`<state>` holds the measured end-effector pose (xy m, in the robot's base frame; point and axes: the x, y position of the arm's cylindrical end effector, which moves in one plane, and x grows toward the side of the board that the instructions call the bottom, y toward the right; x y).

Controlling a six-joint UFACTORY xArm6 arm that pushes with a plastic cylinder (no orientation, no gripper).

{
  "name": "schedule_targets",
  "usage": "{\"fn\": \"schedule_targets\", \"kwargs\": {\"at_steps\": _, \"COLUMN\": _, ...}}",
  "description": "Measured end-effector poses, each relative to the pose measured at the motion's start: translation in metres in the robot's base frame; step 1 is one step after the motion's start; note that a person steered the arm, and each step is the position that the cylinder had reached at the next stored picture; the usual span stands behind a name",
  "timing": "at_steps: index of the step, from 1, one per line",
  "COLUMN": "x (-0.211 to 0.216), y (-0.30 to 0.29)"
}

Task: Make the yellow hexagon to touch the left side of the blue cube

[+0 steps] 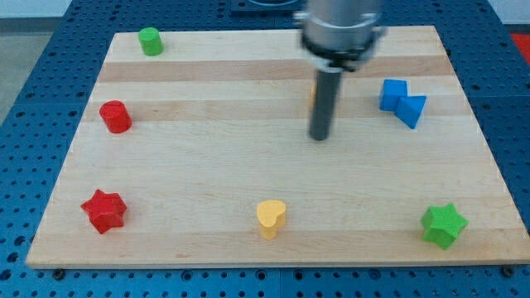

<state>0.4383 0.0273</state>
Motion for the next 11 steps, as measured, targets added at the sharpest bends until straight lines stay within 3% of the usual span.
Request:
{"fn": "schedule_targets", "kwargs": {"at_steps": 1, "x": -0.004, "y": -0.077}}
{"fn": "schedule_targets", "kwargs": {"at_steps": 2, "x": -0.039, "y": -0.093}}
{"fn": "schedule_targets", "kwargs": {"at_steps": 3, "x": -0.074, "y": -0.086}}
{"fn": "schedule_targets", "kwargs": {"at_steps": 4, "x": -0.080, "y": -0.052}}
{"fn": "schedule_targets", "kwargs": {"at_steps": 9, "x": -0.079, "y": 0.091}}
{"fn": "schedule_targets", "kwargs": {"at_steps": 10, "x": -0.079, "y": 0.095}}
{"fn": "schedule_targets", "kwargs": {"at_steps": 11, "x": -0.068, "y": 0.042}}
